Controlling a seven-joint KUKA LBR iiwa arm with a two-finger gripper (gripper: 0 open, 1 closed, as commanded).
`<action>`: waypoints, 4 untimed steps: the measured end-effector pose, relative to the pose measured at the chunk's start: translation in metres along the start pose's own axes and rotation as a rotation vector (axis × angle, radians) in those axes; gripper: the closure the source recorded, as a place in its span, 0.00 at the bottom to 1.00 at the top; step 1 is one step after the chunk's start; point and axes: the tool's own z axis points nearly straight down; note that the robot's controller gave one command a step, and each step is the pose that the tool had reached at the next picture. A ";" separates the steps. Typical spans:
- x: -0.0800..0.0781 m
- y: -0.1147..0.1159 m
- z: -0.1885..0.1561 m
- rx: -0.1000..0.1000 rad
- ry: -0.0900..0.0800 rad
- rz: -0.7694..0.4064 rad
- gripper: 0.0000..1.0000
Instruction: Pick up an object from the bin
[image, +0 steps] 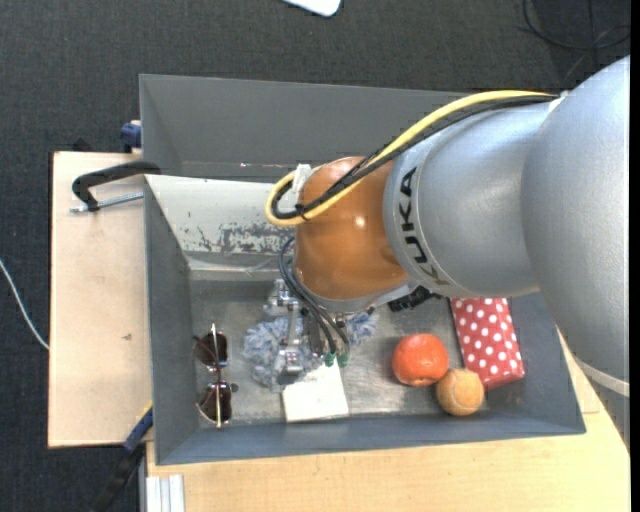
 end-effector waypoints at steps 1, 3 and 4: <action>0.000 0.000 0.000 0.000 0.000 0.000 0.00; -0.026 0.004 0.072 -0.002 -0.001 -0.228 1.00; -0.024 0.002 0.035 0.001 0.004 -0.219 1.00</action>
Offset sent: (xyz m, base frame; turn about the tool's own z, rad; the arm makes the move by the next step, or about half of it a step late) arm 0.0251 0.0011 -0.0756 -0.2276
